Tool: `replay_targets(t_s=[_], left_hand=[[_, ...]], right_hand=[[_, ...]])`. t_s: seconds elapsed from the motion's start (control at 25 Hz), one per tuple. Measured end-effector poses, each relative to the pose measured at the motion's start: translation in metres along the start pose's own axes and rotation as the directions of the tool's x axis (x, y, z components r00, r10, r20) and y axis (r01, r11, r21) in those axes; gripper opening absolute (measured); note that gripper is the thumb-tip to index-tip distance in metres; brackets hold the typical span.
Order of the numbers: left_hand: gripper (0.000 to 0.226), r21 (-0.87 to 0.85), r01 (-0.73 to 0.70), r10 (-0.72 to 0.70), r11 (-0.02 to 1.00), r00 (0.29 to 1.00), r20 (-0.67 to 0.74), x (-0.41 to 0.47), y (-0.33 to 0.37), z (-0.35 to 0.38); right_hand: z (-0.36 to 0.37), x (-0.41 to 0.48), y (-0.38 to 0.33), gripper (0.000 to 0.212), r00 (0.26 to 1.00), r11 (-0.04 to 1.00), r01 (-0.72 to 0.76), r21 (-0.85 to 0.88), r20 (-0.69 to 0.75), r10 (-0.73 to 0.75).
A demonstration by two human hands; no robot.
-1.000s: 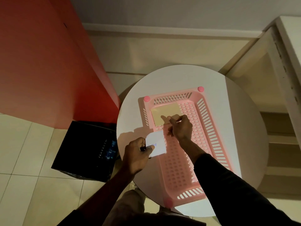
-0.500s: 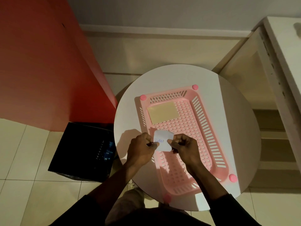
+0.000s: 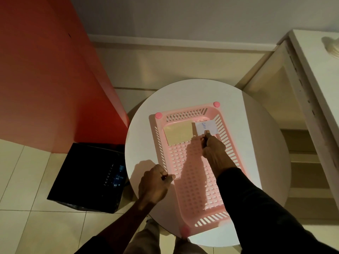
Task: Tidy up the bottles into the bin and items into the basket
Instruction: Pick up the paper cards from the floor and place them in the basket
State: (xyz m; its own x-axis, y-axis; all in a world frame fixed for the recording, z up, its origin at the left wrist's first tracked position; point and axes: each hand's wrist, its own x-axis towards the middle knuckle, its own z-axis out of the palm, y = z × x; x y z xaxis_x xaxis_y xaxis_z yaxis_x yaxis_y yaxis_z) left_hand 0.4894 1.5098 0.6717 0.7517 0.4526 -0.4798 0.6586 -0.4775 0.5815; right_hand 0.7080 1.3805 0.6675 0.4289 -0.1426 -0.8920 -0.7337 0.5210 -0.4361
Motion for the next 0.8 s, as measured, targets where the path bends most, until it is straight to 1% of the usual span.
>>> replay_targets(t_s=[0.04,0.08,0.16,0.2,0.28,0.32,0.4,0.48,0.52,0.56,0.6,0.64,0.72,0.8], left_hand=[[0.029,0.026,-0.011,0.011,1.0,1.0,0.002,0.003,-0.002,-0.001],[0.035,0.045,-0.034,0.033,0.998,0.999,0.018,0.002,0.0,0.0],[0.054,0.035,-0.081,0.08,0.996,0.996,0.029,0.003,-0.004,-0.001],[0.059,0.024,-0.093,0.092,0.995,0.995,0.03,0.001,-0.006,0.0],[0.062,0.046,-0.099,0.098,0.994,0.995,0.022,-0.002,-0.009,0.002],[0.063,0.071,-0.095,0.094,0.993,0.995,0.017,-0.002,-0.012,0.002],[0.062,0.101,-0.092,0.09,0.991,0.996,0.023,-0.002,-0.014,0.002],[0.057,0.089,-0.113,0.111,0.99,0.993,0.026,-0.003,-0.013,-0.003],[0.053,0.079,-0.131,0.128,0.988,0.991,0.033,-0.004,-0.014,-0.006],[0.05,0.078,-0.134,0.131,0.988,0.99,0.049,-0.004,-0.009,-0.006],[0.047,0.08,-0.119,0.113,0.99,0.991,0.068,-0.005,-0.007,-0.01],[0.044,0.088,-0.111,0.103,0.99,0.991,0.085,-0.007,-0.007,-0.015],[0.042,0.105,-0.121,0.109,0.987,0.987,0.115,-0.013,-0.013,-0.023],[0.042,0.181,-0.186,0.169,0.966,0.98,0.104,-0.013,-0.014,-0.028]], right_hand=[[0.01,0.006,0.0,0.026,0.999,0.999,-0.025,0.034,0.021,0.025],[0.012,0.012,-0.001,0.031,1.0,0.998,-0.017,0.064,0.019,0.016],[0.021,0.023,0.001,0.036,1.0,0.997,0.018,0.07,-0.014,-0.017],[0.022,0.027,0.001,0.033,0.999,0.996,0.038,0.076,-0.031,-0.036],[0.02,0.029,0.002,0.015,0.996,0.993,0.075,0.088,-0.045,-0.071],[0.016,0.029,0.001,0.012,0.994,0.993,0.089,0.08,-0.064,-0.084],[0.009,0.028,0.0,0.019,0.991,0.995,0.102,0.008,-0.083,-0.101],[0.001,0.018,0.002,0.024,0.986,0.977,0.157,-0.142,-0.038,-0.164],[-0.004,0.01,0.007,0.025,0.974,0.952,0.204,-0.227,-0.05,-0.22],[-0.011,0.004,0.008,0.028,0.957,0.915,0.252,-0.317,-0.057,-0.283],[-0.018,-0.004,0.016,0.029,0.936,0.857,0.311,-0.411,-0.022,-0.351],[-0.026,-0.016,0.028,0.031,0.91,0.777,0.378,-0.503,0.05,-0.411],[-0.046,-0.041,0.053,0.032,0.836,0.574,0.517,-0.635,0.231,-0.498],[-0.064,-0.064,0.066,0.029,0.731,0.325,0.635,-0.701,0.408,-0.547]])
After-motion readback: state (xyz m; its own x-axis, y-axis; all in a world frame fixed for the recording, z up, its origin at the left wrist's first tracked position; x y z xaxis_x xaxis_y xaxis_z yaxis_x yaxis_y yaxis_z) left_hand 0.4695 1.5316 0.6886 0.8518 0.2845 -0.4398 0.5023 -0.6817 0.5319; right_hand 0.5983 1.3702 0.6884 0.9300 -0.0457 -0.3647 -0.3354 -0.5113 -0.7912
